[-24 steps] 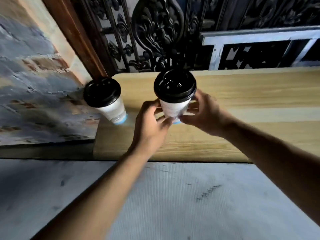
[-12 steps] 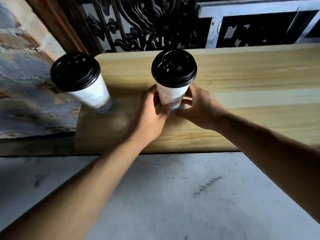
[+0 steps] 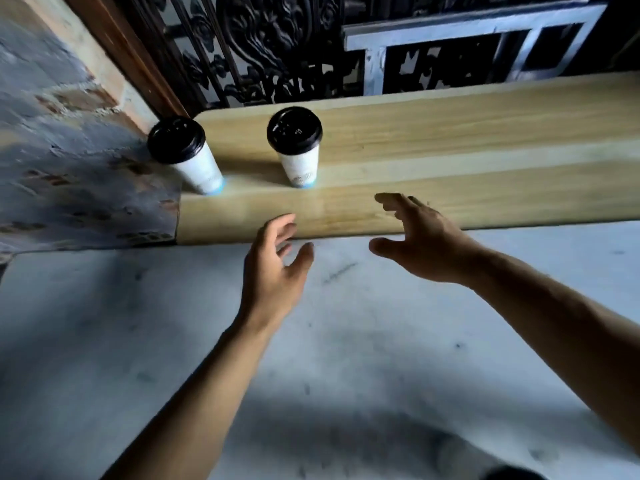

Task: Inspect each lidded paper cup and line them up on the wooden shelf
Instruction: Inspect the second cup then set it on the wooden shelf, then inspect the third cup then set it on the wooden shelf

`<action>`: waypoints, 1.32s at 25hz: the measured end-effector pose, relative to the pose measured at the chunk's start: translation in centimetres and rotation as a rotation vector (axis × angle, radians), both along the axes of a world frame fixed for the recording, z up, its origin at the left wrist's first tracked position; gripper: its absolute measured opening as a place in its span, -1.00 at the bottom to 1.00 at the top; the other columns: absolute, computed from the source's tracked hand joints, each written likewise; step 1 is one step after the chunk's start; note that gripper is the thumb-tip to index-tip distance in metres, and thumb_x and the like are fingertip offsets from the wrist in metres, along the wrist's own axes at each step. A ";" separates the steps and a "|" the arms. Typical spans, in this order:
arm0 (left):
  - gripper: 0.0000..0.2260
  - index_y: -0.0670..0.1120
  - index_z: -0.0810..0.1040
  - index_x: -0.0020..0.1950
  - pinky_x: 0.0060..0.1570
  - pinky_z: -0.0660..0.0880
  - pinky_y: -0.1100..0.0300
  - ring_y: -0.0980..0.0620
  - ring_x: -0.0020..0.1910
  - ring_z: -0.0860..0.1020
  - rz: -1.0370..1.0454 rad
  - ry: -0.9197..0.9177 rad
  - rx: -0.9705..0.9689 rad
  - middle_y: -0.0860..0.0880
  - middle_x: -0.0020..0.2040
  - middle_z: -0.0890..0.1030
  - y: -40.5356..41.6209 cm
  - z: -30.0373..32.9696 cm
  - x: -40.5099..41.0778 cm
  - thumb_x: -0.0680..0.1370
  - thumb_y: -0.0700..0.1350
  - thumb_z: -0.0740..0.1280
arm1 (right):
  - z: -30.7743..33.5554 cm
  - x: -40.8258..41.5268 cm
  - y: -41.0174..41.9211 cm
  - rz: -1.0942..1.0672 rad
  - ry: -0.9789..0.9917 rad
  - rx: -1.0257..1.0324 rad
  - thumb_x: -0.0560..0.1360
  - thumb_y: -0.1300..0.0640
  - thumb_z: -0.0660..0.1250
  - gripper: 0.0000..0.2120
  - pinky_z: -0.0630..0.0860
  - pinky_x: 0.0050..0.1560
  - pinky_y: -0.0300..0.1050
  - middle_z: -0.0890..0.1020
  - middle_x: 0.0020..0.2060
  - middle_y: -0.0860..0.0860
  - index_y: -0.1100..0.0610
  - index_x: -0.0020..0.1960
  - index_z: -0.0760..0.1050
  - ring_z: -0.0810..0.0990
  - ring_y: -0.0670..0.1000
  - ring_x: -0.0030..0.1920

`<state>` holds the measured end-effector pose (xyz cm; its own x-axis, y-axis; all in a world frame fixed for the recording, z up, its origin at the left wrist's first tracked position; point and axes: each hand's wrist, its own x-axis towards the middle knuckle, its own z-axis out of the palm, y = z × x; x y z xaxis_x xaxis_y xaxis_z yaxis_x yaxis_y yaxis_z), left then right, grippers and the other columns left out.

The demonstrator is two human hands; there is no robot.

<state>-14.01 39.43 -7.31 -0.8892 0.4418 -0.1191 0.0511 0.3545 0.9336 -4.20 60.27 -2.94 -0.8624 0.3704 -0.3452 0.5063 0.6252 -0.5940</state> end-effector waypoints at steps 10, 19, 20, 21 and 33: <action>-0.43 -0.13 0.62 0.22 0.22 0.46 0.32 0.39 0.12 0.60 -0.045 -0.033 -0.193 0.03 0.13 0.67 -4.1 4.9 24.9 0.42 -0.56 0.07 | 5.6 22.9 -3.2 0.129 0.131 -0.134 0.55 -0.03 0.42 -0.45 0.27 0.21 -0.26 0.49 0.41 0.09 0.01 0.50 0.41 0.48 0.08 0.40; -0.35 -0.02 0.46 0.37 -0.06 0.42 0.44 0.15 0.13 0.61 -0.166 -0.102 -0.374 0.04 0.20 0.64 -2.8 3.6 33.7 0.33 -0.24 0.59 | 4.5 29.9 -8.1 0.410 0.139 0.010 0.38 0.10 0.56 -0.26 0.47 0.39 0.07 0.35 0.49 0.15 0.08 0.51 0.40 0.37 0.23 0.45; -0.39 -0.04 0.48 0.34 -0.13 0.42 0.42 0.05 0.10 0.63 -0.123 -0.086 -0.389 0.00 0.17 0.67 -2.4 3.6 33.7 0.33 -0.20 0.59 | 4.6 30.0 -8.0 0.385 0.152 0.009 0.38 0.17 0.52 -0.32 0.49 0.37 0.06 0.39 0.46 0.16 0.10 0.48 0.44 0.41 0.24 0.41; -0.41 -0.03 0.49 0.32 -0.17 0.42 0.41 0.01 0.09 0.64 -0.095 -0.075 -0.389 -0.02 0.16 0.69 -2.4 3.7 33.6 0.34 -0.16 0.59 | 4.8 30.0 -7.8 0.354 0.168 -0.015 0.37 0.19 0.48 -0.35 0.50 0.35 0.04 0.42 0.43 0.16 0.12 0.45 0.47 0.46 0.24 0.37; -0.37 0.21 0.41 0.40 0.05 0.59 0.10 0.11 0.05 0.63 -0.236 0.225 -0.391 0.12 0.09 0.64 -9.3 17.3 33.5 0.37 0.33 0.41 | 13.1 29.5 -8.6 -0.004 0.208 -0.811 0.34 0.16 0.16 -0.40 0.43 -0.28 -0.31 0.57 0.18 0.14 0.00 0.37 0.50 0.54 -0.14 -0.27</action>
